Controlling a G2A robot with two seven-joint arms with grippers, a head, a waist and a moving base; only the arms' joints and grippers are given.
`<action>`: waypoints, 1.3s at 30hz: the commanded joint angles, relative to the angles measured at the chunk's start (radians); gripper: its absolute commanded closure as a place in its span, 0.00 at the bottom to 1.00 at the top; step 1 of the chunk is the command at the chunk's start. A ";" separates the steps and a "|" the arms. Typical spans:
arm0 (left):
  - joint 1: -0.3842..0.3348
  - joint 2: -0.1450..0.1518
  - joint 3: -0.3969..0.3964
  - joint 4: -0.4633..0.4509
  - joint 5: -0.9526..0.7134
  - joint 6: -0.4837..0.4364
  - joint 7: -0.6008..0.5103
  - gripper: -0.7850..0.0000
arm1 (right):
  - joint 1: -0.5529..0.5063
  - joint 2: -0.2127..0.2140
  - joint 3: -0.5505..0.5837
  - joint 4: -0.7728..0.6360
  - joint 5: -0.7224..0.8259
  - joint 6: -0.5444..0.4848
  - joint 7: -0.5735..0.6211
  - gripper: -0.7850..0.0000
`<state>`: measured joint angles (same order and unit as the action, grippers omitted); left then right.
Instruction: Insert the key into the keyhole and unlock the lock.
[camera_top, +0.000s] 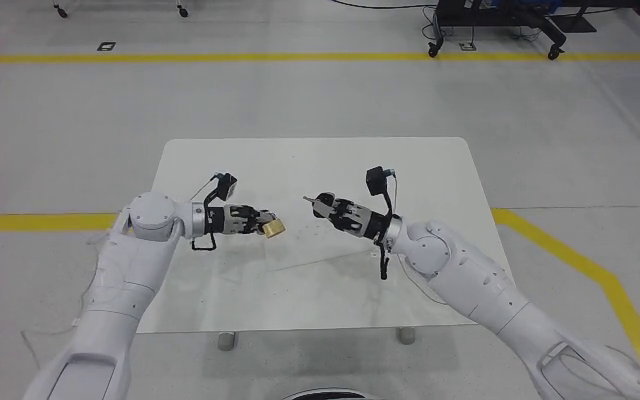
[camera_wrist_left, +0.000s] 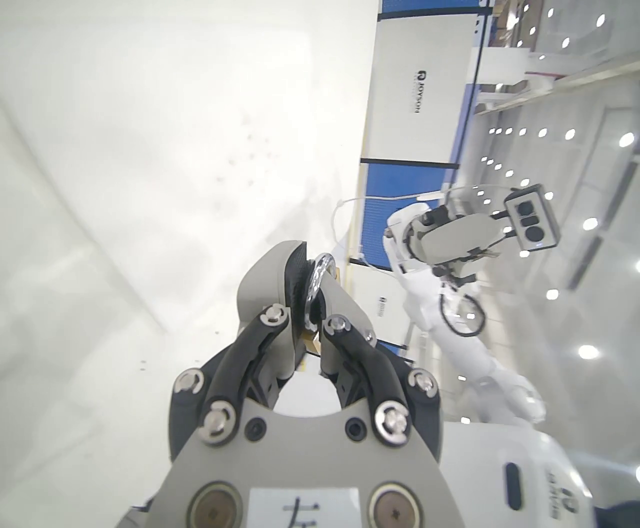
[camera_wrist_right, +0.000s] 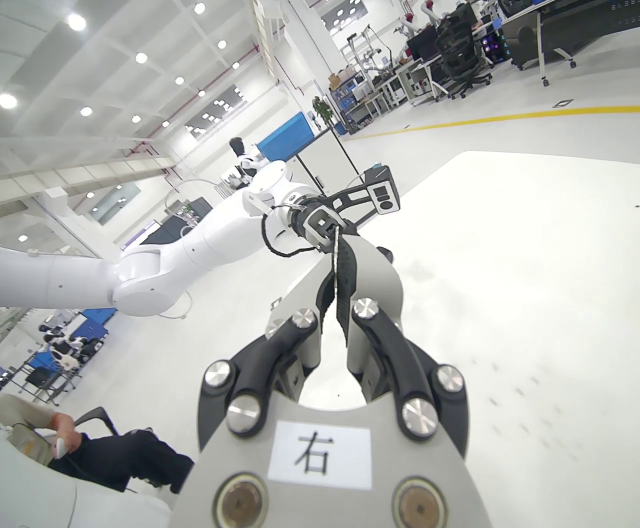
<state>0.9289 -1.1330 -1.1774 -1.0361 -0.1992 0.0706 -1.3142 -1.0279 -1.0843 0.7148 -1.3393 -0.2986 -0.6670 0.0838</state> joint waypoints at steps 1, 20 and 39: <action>-0.052 -0.011 0.036 0.040 -0.017 0.064 -0.028 1.00 | -0.020 0.007 0.021 -0.027 -0.048 0.020 0.000 1.00; -0.241 -0.143 0.191 0.348 -0.394 -0.037 -0.022 1.00 | -0.197 0.052 0.202 -0.188 -0.013 0.026 0.041 1.00; -0.179 -0.171 0.173 0.280 -0.486 -0.200 0.183 1.00 | -0.169 0.033 0.174 -0.123 0.122 -0.040 0.041 1.00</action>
<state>0.7394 -1.3024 -0.9991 -0.7313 -0.6812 -0.1113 -1.1819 -1.1910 -1.0501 0.8853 -1.4565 -0.1914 -0.7111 0.1459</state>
